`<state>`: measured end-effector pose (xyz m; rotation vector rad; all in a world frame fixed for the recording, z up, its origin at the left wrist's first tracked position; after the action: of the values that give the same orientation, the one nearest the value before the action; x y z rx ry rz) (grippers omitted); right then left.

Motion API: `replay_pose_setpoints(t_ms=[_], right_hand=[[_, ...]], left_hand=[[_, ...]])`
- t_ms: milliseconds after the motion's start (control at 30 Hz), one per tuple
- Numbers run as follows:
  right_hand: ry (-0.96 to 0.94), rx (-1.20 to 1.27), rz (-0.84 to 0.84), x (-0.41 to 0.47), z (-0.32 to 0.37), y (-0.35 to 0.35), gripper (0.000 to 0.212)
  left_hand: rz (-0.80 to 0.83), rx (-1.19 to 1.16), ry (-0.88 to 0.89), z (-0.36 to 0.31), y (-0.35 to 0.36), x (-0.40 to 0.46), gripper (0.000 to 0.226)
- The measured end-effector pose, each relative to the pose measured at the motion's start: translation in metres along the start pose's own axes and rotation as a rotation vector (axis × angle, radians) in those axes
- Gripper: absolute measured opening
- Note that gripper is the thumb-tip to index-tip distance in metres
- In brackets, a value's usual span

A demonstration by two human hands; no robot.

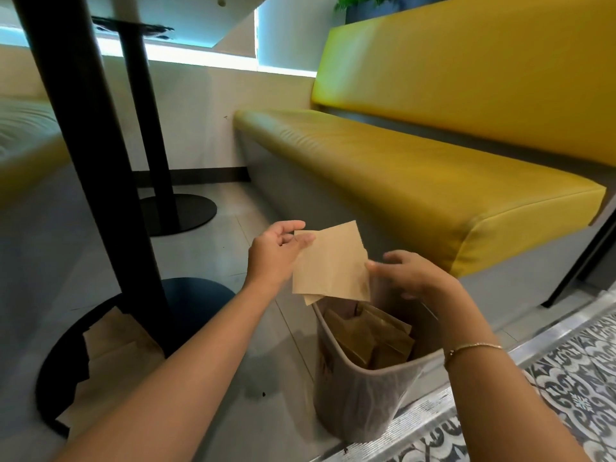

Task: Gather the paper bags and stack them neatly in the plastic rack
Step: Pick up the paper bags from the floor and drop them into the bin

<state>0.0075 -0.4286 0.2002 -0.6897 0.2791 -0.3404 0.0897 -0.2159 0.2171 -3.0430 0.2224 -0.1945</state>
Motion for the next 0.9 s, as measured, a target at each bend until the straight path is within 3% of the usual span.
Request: replay_pose_setpoints(t_ms=[100,300,400,500,600,733,767,833,900], right_hand=[[-0.012,0.381,0.049,0.002,0.007,0.011,0.06],[-0.02,0.452,-0.211,0.003,0.0,-0.01,0.038],[-0.08,0.259,-0.357,0.001,-0.001,-0.03,0.024],[-0.086,-0.077,-0.491,-0.004,0.0,-0.049,0.031],[-0.058,-0.383,-0.414,-0.002,0.001,-0.046,0.031],[-0.058,-0.552,-0.153,0.006,-0.004,-0.013,0.032],[-0.078,-0.517,-0.119,0.006,-0.004,-0.006,0.045],[-0.11,-0.201,-0.077,0.004,0.002,0.001,0.076],[-0.154,0.205,-0.02,-0.001,0.013,0.004,0.082]], left_hand=[[0.069,-0.162,-0.058,0.003,0.006,-0.002,0.027],[0.101,-0.235,-0.112,0.012,0.01,-0.004,0.03],[0.077,-0.238,-0.13,0.017,0.009,-0.004,0.022],[0.04,-0.204,-0.14,0.018,0.006,-0.003,0.017],[0.032,-0.177,-0.138,0.015,0.004,-0.001,0.013],[0.08,-0.187,-0.156,0.013,0.01,-0.001,0.008],[0.094,-0.186,-0.165,0.013,0.012,-0.002,0.006],[0.136,-0.182,-0.179,0.015,0.019,-0.006,0.006],[0.189,-0.149,-0.178,0.018,0.027,-0.009,0.011]])
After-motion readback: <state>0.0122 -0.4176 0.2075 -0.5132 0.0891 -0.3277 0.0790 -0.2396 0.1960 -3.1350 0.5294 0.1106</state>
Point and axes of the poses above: each hand's wrist, its own x-axis towards the middle knuckle, its own y-axis out of the palm, z = x × y, the point moved 7 cm from there along x, towards the middle knuckle, and after that the axes turned 7 degrees about -y, right-handed, at the moved point
